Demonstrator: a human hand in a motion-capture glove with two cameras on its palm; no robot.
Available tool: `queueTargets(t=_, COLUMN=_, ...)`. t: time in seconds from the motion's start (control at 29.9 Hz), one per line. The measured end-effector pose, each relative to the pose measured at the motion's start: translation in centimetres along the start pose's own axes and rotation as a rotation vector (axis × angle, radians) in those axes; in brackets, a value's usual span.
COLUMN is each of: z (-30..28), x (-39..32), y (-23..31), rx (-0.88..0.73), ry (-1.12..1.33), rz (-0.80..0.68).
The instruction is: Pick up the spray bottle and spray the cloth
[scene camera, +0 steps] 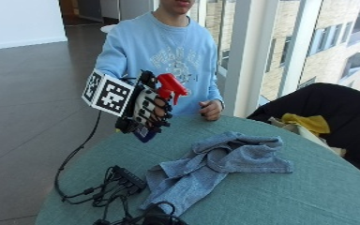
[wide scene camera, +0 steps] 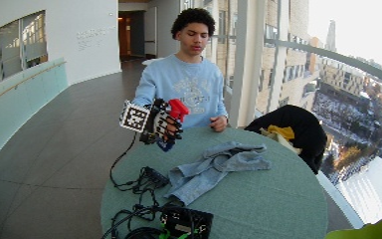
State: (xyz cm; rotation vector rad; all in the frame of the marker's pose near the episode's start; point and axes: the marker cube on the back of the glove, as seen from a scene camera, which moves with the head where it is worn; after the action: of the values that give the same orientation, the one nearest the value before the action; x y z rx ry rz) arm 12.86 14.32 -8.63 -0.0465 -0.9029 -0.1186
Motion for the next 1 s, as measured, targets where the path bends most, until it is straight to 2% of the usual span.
queueTargets(t=0.44, z=3.1, x=-1.0, y=-2.0, rx=-0.273, ry=0.119, rz=0.117)
queueTargets(t=1.0, z=4.6, x=0.2, y=-1.4, rx=-0.336, ry=0.114, rz=0.143)
